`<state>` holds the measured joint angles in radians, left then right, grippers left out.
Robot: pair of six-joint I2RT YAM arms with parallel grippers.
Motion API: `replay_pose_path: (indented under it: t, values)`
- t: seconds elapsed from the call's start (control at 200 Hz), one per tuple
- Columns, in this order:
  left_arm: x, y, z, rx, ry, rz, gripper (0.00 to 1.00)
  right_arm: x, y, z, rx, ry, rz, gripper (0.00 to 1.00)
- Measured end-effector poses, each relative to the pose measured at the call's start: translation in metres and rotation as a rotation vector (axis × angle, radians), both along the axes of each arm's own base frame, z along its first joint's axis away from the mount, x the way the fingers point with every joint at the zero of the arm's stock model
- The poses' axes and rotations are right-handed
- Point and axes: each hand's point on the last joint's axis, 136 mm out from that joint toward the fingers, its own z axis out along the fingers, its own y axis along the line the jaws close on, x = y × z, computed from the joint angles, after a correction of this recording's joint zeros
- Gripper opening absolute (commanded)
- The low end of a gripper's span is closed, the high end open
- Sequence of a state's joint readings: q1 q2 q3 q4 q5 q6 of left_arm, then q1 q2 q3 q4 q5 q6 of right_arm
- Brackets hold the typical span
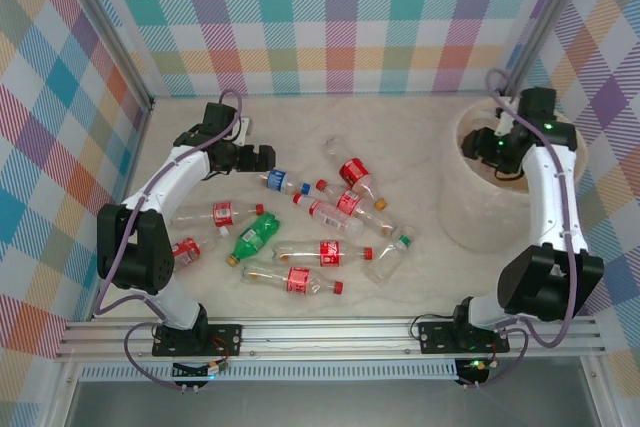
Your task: Put the plastic bottles in the bin
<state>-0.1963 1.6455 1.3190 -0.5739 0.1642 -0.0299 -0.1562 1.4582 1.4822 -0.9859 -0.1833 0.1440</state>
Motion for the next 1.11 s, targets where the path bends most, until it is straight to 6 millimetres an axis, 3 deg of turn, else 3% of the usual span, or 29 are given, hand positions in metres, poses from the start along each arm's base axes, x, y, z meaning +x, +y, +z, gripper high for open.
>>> replay_pose_path:
  t: [0.11, 0.22, 0.325, 0.49, 0.645, 0.81, 0.98, 1.105]
  values:
    - [0.000, 0.000, 0.001, -0.002, -0.001, -0.001, 1.00, 0.010, 0.025, -0.005, 0.028, -0.001, 0.054, 0.56]
    - [0.000, -0.001, 0.001, -0.002, -0.001, -0.002, 1.00, 0.014, 0.035, -0.015, 0.034, 0.038, 0.077, 0.56]
    - [0.002, -0.001, 0.004, -0.004, -0.007, -0.003, 1.00, 0.014, 0.032, -0.010, 0.014, 0.055, 0.072, 0.57]
    - [0.004, -0.001, 0.011, -0.006, -0.018, -0.002, 1.00, 0.017, 0.022, 0.022, -0.052, -0.002, 0.069, 0.58]
    - [0.007, 0.001, 0.021, 0.005, -0.028, 0.006, 1.00, 0.002, 0.011, 0.031, -0.097, 0.013, 0.067, 0.58]
    - [0.006, 0.008, 0.040, 0.028, -0.031, 0.039, 1.00, -0.011, -0.006, 0.022, -0.145, 0.072, 0.048, 0.58]
    - [-0.016, 0.024, 0.046, 0.009, 0.006, 0.122, 1.00, -0.017, -0.012, 0.001, -0.164, 0.129, 0.052, 0.59]
    - [-0.042, 0.064, 0.040, -0.059, 0.052, 0.290, 1.00, -0.014, -0.012, -0.016, -0.161, 0.148, 0.057, 0.61]
